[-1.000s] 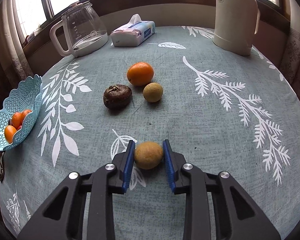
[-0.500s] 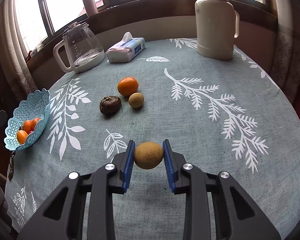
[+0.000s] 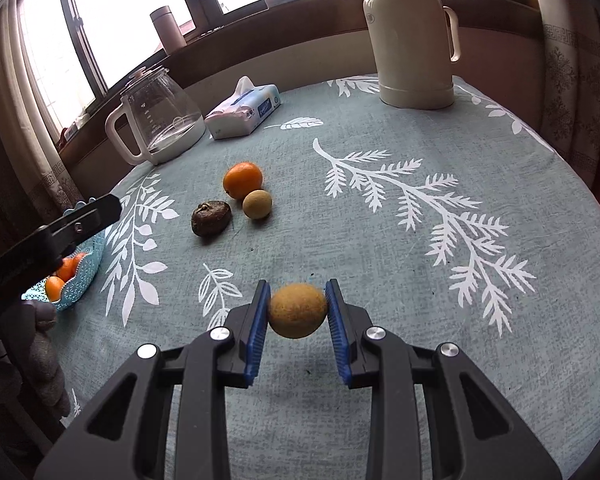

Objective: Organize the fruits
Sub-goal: 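Grasp the orange with the left tool while the right holds the tan fruit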

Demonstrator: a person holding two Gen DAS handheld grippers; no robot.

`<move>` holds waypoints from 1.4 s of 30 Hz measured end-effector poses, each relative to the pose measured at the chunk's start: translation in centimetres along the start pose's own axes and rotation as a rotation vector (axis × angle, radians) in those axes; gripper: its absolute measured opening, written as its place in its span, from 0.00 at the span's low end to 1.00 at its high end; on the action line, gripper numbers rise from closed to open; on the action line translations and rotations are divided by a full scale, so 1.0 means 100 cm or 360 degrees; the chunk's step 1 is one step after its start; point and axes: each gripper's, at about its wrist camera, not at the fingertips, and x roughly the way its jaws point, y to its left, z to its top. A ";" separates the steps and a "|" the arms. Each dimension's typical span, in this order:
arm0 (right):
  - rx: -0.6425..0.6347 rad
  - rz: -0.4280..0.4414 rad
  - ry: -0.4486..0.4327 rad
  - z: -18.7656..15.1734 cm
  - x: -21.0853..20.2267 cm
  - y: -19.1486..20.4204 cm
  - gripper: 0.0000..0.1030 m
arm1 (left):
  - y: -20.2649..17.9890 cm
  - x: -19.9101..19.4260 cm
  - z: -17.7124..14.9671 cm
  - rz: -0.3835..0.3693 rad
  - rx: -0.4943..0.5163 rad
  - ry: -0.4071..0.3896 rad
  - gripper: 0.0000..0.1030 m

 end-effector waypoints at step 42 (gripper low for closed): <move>0.0094 0.0184 -0.0004 -0.005 -0.001 -0.004 0.28 | -0.048 0.111 0.047 -0.0229 0.0107 0.0254 0.40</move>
